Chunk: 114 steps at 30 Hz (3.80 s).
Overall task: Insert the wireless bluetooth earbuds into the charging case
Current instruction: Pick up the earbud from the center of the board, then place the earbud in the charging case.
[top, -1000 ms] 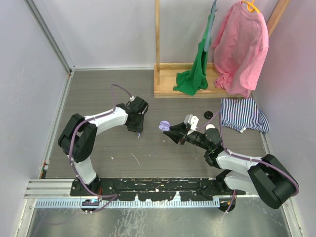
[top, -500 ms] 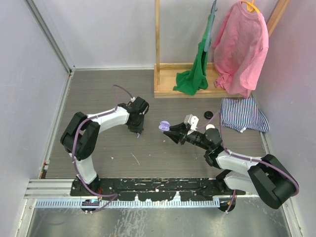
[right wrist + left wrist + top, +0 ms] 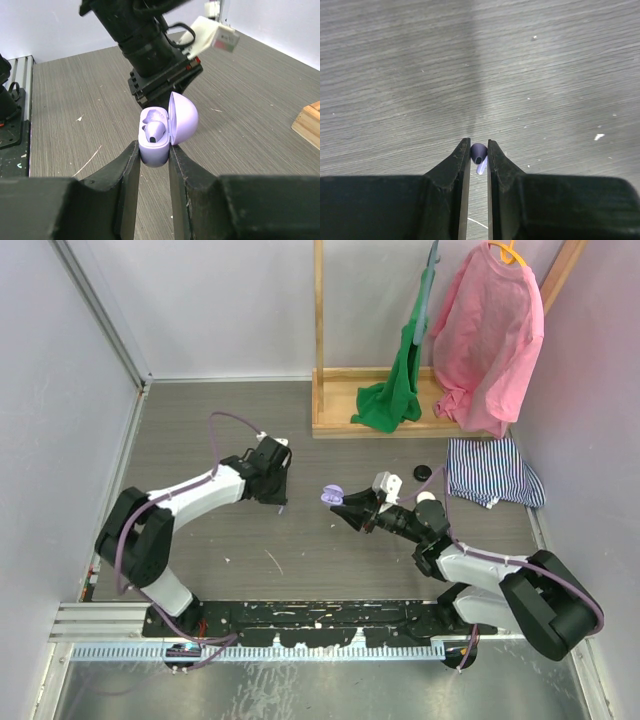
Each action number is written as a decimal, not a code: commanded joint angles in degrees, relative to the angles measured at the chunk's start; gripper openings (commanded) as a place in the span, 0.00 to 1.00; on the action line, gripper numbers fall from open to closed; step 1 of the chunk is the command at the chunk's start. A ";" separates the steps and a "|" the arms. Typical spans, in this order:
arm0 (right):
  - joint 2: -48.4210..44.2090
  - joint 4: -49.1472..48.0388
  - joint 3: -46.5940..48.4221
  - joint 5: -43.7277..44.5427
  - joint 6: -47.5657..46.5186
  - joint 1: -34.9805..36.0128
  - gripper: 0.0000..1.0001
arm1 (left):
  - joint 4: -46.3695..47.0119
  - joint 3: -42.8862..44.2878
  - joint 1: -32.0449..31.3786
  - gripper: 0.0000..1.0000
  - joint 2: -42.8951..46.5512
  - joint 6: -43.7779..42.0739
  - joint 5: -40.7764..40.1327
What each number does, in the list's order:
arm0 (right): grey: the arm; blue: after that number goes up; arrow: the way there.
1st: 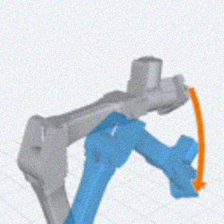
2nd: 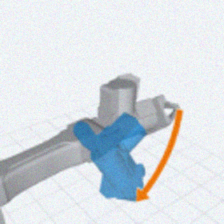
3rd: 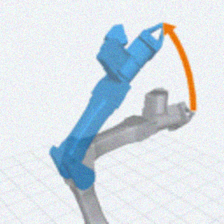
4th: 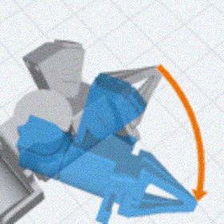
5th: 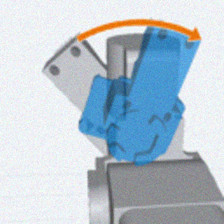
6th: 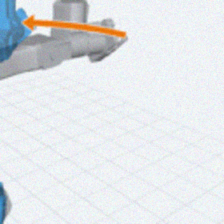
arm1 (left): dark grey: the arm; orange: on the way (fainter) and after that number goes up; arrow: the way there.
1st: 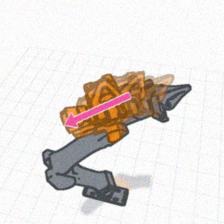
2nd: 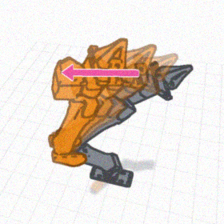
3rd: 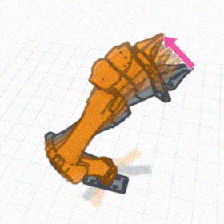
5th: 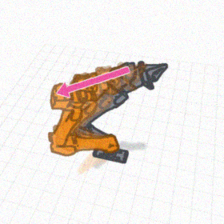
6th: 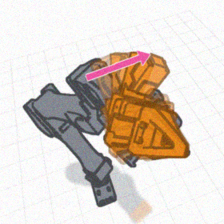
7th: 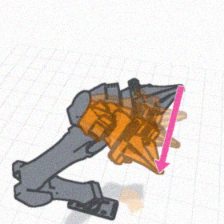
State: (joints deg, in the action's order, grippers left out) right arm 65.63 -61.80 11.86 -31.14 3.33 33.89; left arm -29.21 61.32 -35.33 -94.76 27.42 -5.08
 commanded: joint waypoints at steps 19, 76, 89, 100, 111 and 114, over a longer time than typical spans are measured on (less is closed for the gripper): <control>13.23 -19.67 3.06 2.51 8.43 -0.01 0.11 | 48.14 -22.75 0.18 0.11 29.20 -6.31 9.86; 7.88 -27.32 2.44 -1.03 1.06 3.62 0.13 | 85.04 -35.52 -7.80 0.11 34.14 -3.74 23.23; 5.78 -27.23 2.04 -0.92 1.00 3.72 0.13 | 85.54 -35.99 -8.35 0.18 33.74 -4.95 23.61; 4.96 -26.69 2.04 -1.38 1.31 3.67 0.13 | 79.67 -35.49 -8.37 0.46 37.62 -6.13 21.60; 5.13 -22.96 3.51 -4.21 0.94 3.67 0.13 | 50.29 -24.76 -7.47 0.66 43.92 -5.85 23.54; 5.21 -21.93 4.17 -5.70 0.83 3.72 0.13 | 42.48 -21.37 -6.49 0.69 43.88 -3.83 26.89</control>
State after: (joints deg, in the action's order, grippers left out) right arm 72.34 -82.04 13.63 -34.24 5.58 37.36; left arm 25.52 34.61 -43.05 -52.07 21.74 17.69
